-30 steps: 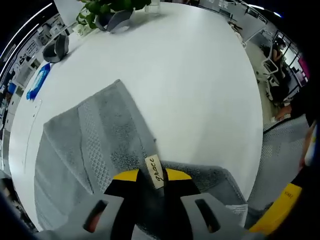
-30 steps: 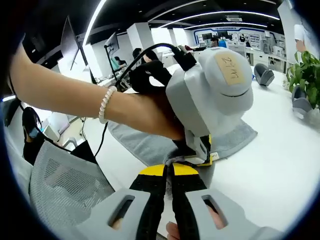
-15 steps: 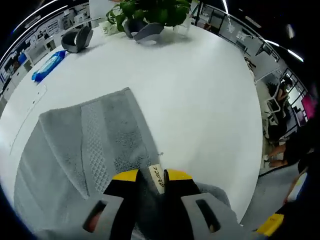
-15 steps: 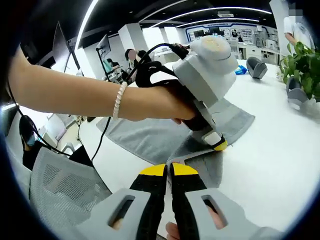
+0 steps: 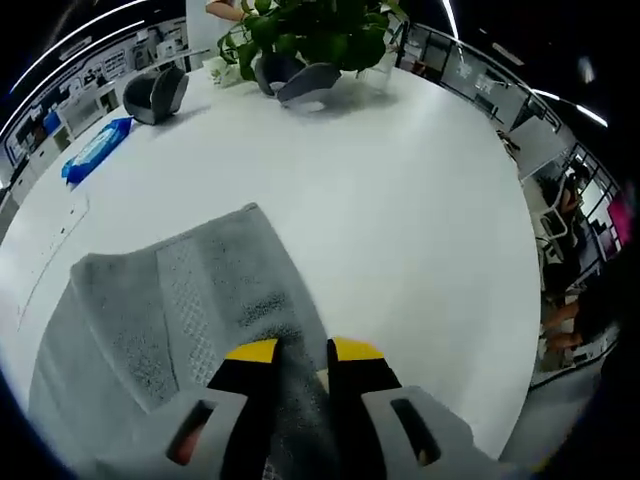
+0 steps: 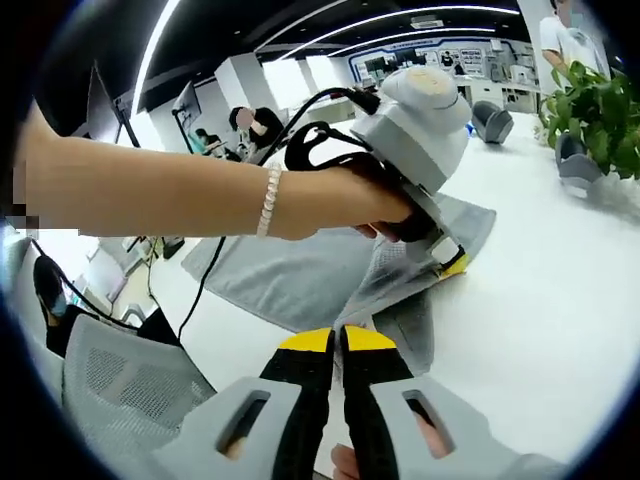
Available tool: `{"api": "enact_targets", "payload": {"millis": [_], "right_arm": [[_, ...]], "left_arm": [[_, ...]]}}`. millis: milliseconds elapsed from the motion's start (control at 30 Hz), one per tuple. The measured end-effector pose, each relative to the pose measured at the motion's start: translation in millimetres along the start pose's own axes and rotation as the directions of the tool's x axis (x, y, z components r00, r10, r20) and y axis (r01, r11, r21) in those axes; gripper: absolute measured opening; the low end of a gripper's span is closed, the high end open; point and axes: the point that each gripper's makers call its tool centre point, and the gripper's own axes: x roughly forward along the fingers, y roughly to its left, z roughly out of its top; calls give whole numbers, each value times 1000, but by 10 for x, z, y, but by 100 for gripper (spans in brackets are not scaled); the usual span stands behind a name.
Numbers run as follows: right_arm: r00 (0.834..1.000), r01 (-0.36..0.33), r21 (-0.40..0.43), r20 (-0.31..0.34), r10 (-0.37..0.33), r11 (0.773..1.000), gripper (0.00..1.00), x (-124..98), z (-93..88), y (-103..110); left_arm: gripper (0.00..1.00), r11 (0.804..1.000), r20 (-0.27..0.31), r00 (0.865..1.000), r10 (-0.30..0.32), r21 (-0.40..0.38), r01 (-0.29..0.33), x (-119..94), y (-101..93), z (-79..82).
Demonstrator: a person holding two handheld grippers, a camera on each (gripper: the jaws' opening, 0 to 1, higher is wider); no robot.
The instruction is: Fold the towel on the table until its edges align and the towel forms a compact rectangular stack.
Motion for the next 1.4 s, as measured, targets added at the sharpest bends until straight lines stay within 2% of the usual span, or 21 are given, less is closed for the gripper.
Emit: {"api": "enact_targets", "payload": {"millis": [33,133,233,333,400,433,500,600,667,733,767,833,933,1133,1267,1400], "right_arm": [[1000,3,2,2,-3,1000,0,-2,2,-7],[1000,8,8,5,-8,1000,0,-6,6,-22],[1000,13,21,13,-13,1000,0,-25,23,-60],[1000,12,32,23,-13,999,0,-56,44,-85],[999,15,38,29,-16,999,0,-93,58,-108],[999,18,42,31,-20,999,0,-110,65,-121],[999,27,44,38,-29,999,0,-148,89,-150],[998,37,37,46,-39,999,0,-192,139,-175],[998,45,26,51,-46,999,0,-224,184,-189],[996,59,9,65,-60,998,0,-276,252,-221],[996,60,8,67,-61,998,0,-286,264,-226],[991,65,15,113,-67,998,0,-393,408,-266],[988,75,27,136,-78,997,0,-522,517,-350],[981,108,42,157,-113,993,0,-700,587,-522],[974,126,79,181,-139,989,0,-857,611,-631],[965,142,101,206,-160,985,0,-1009,648,-693]], "left_arm": [[18,1000,1,1000,9,-1,-9,12,8,16],[7,999,0,999,32,-2,-32,25,65,24],[4,998,7,1000,-6,-63,6,16,76,22],[3,997,25,999,-26,-78,27,-27,102,56],[3,994,82,996,-31,-98,39,-101,81,184],[3,994,128,991,-36,-101,49,-161,68,297],[3,992,185,981,-50,-101,70,-250,34,464],[3,985,223,972,-73,-136,105,-368,-25,634],[3,971,261,960,-99,-184,150,-411,-78,770],[3,965,292,950,-108,-200,171,-482,-110,903],[3,964,296,949,-110,-199,174,-491,-116,921],[3,967,305,946,-112,-185,174,-515,-147,1010],[3,969,322,940,-113,-174,176,-528,-179,1139],[3,935,366,919,-149,-251,252,-519,-307,1390],[3,906,397,898,-192,-280,318,-545,-476,1539],[3,903,404,889,-214,-266,338,-581,-622,1671]]}}
